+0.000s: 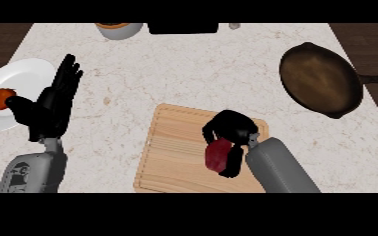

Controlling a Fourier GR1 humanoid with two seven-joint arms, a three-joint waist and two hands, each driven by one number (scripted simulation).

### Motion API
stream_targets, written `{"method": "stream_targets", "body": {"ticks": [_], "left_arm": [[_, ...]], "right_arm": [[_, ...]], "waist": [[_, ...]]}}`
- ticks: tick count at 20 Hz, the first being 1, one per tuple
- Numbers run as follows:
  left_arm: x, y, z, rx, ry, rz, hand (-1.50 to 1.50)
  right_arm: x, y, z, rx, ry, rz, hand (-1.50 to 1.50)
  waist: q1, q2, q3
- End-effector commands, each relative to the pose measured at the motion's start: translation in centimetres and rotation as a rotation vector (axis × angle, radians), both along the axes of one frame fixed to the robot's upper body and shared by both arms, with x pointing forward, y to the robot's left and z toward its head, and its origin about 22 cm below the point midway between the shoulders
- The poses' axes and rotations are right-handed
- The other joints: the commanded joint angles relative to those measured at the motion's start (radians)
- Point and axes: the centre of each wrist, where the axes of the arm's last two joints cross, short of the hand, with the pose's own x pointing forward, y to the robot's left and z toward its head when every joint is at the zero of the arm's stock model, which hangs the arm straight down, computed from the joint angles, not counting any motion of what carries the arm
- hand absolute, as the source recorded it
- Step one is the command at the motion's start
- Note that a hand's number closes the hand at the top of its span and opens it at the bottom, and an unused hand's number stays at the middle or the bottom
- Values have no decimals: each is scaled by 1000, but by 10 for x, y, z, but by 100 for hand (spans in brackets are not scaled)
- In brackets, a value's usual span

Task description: Pick the pear from the cutting board and place it in the pan

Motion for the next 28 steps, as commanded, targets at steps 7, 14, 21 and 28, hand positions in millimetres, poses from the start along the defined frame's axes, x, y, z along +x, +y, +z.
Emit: {"method": "stream_targets", "body": {"ticks": [7,14,21,28], "left_arm": [[-9,12,-9,5,14,39,0],[-3,-4,-2,10,-2,18,0],[0,17,12,-5,-4,-19,0],[0,-24,6,-6,-18,-51,0]], "right_arm": [[-63,-55,59,42,-491,-341,150],[-127,-89,121,236,-605,-553,150],[-98,-119,154,421,-578,-725,150],[-40,-213,162,491,-576,-854,150]], "waist": [[-51,-4,-2],[-19,7,0],[27,16,0],[37,19,1]]}}
